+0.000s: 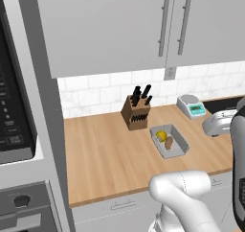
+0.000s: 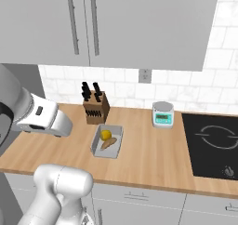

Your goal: Take the meat container that has the chicken drumstick and place it on the second highest rack of the freezer. Then take the vegetable container that has the sweet potato and lemon and place it on the highest rack of the freezer.

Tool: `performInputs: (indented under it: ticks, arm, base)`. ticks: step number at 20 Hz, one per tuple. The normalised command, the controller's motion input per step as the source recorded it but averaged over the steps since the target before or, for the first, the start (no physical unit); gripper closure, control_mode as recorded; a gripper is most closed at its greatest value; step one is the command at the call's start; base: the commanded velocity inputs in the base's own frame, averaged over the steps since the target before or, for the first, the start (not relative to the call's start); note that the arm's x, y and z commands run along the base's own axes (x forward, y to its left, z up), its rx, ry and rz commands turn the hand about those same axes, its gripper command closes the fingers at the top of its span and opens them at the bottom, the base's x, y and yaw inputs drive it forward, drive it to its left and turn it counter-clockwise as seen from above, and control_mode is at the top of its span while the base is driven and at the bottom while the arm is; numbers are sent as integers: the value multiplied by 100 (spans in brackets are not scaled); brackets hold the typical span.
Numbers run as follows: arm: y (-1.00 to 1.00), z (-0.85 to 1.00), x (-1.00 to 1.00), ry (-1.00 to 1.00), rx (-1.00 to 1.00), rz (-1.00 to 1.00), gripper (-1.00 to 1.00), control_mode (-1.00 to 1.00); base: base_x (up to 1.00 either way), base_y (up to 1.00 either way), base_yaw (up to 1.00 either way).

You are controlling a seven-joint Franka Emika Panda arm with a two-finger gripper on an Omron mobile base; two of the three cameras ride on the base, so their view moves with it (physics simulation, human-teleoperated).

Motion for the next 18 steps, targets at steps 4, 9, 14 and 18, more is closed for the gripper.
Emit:
performInputs:
  ticks: [4, 9, 14, 18]
  arm:
    - [0, 0, -4, 0, 0, 0, -100, -100]
    - [-15, -12, 14, 1, 4, -10, -100, -100]
    - [-52, -18, 56, 10, 16, -32, -100, -100]
    - [-51, -27, 50, 12, 19, -34, -100, -100]
  base:
    - [-2, 0, 0]
    - [0, 0, 0]
    - [0, 0, 0]
    - [0, 0, 0]
